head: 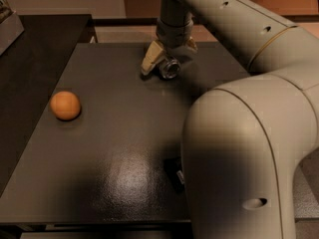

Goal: Pick 7up can

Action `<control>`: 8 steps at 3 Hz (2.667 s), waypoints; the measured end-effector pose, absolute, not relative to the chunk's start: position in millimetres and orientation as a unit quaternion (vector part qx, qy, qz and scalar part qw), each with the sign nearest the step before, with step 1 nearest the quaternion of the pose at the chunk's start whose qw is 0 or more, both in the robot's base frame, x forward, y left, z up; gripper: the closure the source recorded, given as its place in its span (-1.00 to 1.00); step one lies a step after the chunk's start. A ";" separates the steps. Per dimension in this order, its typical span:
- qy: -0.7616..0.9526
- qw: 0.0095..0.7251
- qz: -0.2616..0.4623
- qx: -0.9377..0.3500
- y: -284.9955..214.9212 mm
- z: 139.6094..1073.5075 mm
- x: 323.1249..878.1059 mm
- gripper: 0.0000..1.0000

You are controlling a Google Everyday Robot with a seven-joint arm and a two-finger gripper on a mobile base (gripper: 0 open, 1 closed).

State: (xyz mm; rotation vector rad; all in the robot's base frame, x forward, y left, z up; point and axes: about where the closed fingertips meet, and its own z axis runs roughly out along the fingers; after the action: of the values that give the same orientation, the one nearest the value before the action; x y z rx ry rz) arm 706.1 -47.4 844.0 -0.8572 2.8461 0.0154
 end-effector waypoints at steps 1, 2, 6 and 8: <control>0.954 0.080 0.003 -0.287 -48.0 838.3 706.7 -0.65; 0.953 0.083 0.010 -0.291 -48.1 838.2 706.2 -0.19; 0.922 0.184 -0.002 -0.340 -70.6 919.5 657.8 1.00; 0.890 0.239 -0.020 -0.389 -78.0 974.6 642.2 1.00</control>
Offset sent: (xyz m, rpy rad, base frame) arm -0.0051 -0.0046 0.0008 0.0211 0.0091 0.0153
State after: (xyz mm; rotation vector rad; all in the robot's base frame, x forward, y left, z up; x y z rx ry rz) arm 642.2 -78.0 974.6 -1.0643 2.4368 -0.0554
